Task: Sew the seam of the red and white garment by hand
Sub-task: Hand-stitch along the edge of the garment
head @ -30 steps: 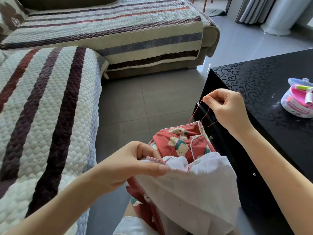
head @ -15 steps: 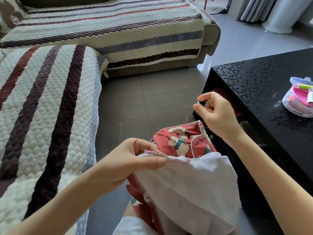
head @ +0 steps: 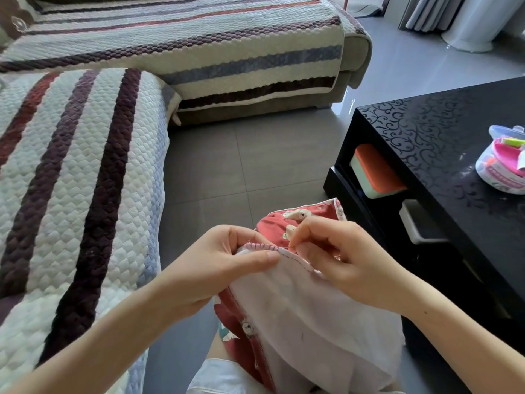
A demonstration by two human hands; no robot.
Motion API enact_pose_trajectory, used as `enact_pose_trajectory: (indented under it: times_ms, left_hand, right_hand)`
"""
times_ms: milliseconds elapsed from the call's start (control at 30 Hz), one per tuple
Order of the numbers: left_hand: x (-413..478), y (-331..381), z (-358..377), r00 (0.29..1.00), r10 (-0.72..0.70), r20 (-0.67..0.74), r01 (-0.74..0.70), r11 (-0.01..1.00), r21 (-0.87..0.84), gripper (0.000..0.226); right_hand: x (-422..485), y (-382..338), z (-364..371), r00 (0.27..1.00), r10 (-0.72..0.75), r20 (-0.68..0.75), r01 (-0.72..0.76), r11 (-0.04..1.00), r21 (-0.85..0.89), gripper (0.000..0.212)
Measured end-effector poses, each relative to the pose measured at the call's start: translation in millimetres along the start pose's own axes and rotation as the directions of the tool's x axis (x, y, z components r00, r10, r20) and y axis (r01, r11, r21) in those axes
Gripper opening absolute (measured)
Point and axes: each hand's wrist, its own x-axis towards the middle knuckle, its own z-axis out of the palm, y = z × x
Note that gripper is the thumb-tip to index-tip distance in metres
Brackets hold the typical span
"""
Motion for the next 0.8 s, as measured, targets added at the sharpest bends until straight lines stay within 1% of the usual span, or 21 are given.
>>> enact_pose_trajectory:
  times_ms: [167, 533, 633, 800]
  left_hand:
    - [-0.6, -0.1, -0.5, 1.0, 0.012, 0.004, -0.012, 1.0, 0.018, 0.008]
    - [-2.0, 1.5, -1.1, 0.999, 0.02, 0.045, -0.02, 1.0, 0.0, 0.007]
    - [-2.1, 2.6, -0.5, 0.998, 0.022, 0.056, -0.021, 1.0, -0.014, 0.007]
    - [-3.0, 4.2, 1.9, 0.996, 0.042, 0.076, -0.039, 0.999, -0.033, 0.009]
  right_hand:
    - [-4.2, 0.3, -2.2, 0.999, 0.042, 0.02, -0.043, 0.999, 0.019, 0.012]
    - [-4.8, -1.5, 0.3, 0.996, 0.084, 0.035, -0.088, 0.985, 0.15, 0.013]
    - [-5.9, -1.8, 2.5, 0.994, 0.106, 0.038, -0.112, 0.966, 0.234, 0.013]
    - [-9.0, -4.2, 6.2, 0.99, 0.135, 0.048, -0.143, 0.888, 0.438, 0.015]
